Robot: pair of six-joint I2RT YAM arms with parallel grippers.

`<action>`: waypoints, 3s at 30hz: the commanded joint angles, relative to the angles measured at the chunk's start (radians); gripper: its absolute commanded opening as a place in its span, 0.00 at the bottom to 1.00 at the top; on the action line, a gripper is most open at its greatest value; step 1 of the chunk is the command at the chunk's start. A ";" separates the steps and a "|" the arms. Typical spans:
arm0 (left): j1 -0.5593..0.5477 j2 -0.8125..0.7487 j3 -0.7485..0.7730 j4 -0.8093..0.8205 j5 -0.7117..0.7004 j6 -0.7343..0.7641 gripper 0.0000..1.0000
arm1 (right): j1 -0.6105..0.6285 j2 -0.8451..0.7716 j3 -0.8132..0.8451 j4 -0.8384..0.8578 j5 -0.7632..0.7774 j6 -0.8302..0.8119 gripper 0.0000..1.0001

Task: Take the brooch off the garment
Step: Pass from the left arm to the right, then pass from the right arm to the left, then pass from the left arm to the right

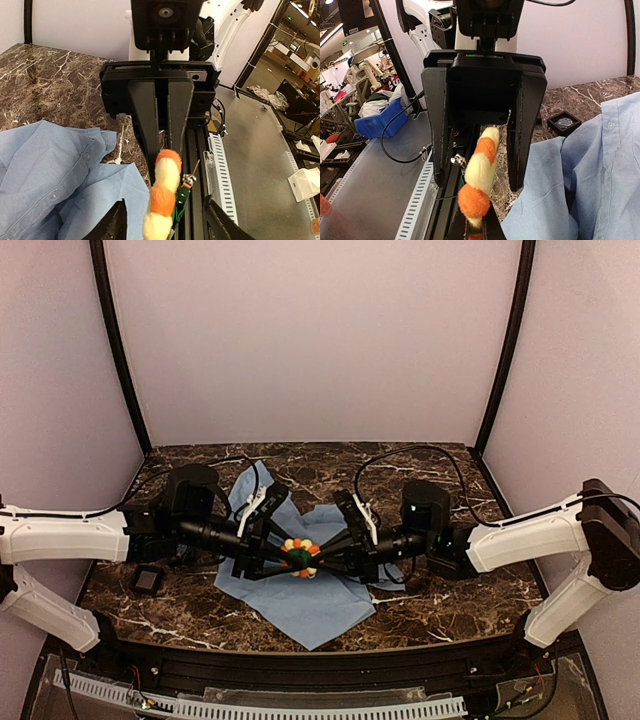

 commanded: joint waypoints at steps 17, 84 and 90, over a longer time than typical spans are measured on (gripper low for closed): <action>0.002 -0.017 -0.017 0.005 -0.017 0.019 0.20 | 0.011 0.011 0.030 -0.035 0.013 -0.002 0.00; 0.002 0.005 -0.018 0.011 0.086 0.038 0.01 | 0.029 0.134 0.116 0.032 -0.025 0.135 0.17; 0.002 -0.010 -0.029 0.019 0.066 0.038 0.01 | 0.006 0.138 0.072 0.145 -0.032 0.233 0.13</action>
